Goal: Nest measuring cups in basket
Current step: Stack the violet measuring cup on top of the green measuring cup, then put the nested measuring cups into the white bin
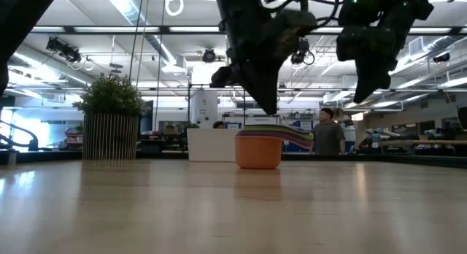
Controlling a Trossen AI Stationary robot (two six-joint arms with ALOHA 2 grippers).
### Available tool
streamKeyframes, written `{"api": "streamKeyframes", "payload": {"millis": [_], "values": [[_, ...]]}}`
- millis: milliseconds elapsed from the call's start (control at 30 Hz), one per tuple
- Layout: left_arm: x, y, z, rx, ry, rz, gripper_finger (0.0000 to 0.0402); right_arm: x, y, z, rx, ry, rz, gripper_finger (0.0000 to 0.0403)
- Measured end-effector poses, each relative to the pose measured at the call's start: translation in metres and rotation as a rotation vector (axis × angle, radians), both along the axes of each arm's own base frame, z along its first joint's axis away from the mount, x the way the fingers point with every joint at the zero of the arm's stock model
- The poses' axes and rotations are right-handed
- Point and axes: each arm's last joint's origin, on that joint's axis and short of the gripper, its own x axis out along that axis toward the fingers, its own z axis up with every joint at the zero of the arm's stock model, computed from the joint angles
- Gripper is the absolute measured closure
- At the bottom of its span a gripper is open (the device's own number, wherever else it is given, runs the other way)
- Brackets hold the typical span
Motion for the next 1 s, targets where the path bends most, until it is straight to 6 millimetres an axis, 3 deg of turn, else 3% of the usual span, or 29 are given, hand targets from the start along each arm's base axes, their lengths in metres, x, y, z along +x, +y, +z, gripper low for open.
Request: {"api": "streamKeyframes", "payload": {"millis": [167, 533, 667, 1000], "values": [[0.003, 0.003, -0.004, 0.038, -0.012, -0.005, 0.0398, 0.002, 0.0, -0.012, 0.016, 0.003, 0.028, 0.0392], [0.016, 0.02, -0.02, 0.027, -0.04, -0.027, 0.0399, 0.006, -0.001, -0.011, 0.014, -0.034, 0.058, 0.0392], [0.018, 0.023, -0.018, 0.029, -0.072, -0.04, 0.0399, 0.006, -0.001, -0.011, 0.018, -0.035, 0.061, 0.0392], [0.005, 0.013, -0.016, -0.035, 0.045, -0.063, 0.0399, 0.004, 0.001, -0.008, 0.024, -0.048, 0.084, 0.0392]]}}
